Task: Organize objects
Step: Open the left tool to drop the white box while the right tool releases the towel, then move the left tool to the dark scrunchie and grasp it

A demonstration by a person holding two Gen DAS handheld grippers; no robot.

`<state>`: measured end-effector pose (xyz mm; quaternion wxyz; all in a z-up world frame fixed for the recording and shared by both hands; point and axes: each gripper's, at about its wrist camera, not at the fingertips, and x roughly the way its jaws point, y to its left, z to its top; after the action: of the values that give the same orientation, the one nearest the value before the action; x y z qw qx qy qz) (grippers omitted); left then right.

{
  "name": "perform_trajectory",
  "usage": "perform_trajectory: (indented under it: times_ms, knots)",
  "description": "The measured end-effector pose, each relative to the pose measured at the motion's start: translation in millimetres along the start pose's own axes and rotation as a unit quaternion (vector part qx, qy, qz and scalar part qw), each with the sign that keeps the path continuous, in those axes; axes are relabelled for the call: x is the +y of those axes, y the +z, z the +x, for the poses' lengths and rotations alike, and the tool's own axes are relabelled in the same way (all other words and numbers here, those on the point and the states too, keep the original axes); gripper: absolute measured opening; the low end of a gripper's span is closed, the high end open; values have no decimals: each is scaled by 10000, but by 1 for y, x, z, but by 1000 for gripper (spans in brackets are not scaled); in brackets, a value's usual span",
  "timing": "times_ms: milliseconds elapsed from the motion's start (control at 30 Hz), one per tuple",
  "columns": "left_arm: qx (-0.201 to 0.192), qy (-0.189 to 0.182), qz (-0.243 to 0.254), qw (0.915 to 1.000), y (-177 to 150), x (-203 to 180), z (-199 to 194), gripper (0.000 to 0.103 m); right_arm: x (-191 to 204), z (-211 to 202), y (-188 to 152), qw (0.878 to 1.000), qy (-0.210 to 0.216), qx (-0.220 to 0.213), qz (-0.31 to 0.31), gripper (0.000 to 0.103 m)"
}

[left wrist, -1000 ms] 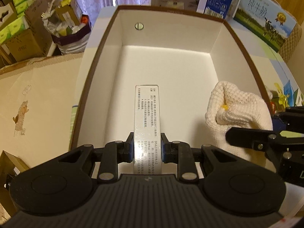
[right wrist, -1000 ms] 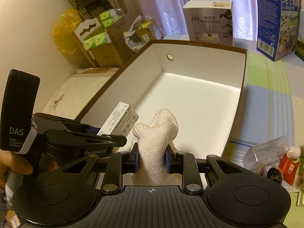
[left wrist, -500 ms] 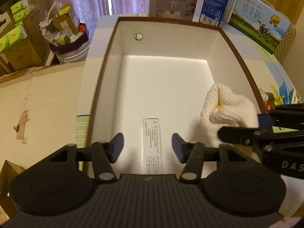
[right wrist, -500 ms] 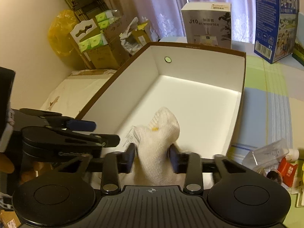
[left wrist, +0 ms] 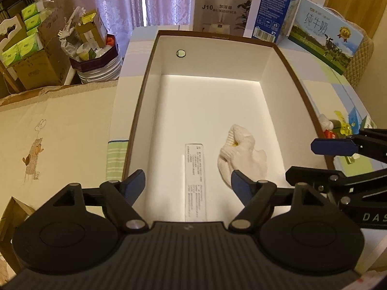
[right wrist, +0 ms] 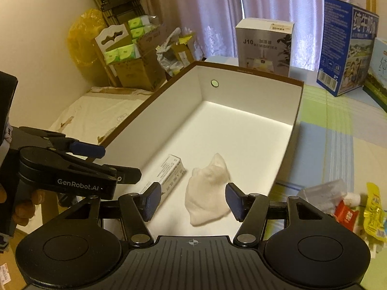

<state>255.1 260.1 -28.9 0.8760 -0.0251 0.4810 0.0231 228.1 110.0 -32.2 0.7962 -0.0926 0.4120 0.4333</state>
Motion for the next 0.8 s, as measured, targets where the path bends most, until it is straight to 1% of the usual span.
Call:
perform_trajectory:
  times_ms: [167,433,600,800]
  knots:
    - [-70,-30,-3,10000,-5,-10,-12,80,0,-18,-8,9999,-19,-71,77,56]
    - [-114,-51,47,9999,-16,-31,-30,81,-6,-44,-18,9996,46,-223,157,56]
    - [-113,57,-1,9999,-27,-44,-41,82,-14,-56,-25,9995,179,-248,116,56]
    - [-106,196,-178,9996,-40,-63,-52,83,-27,-73,-38,9991,352,-246,13,56]
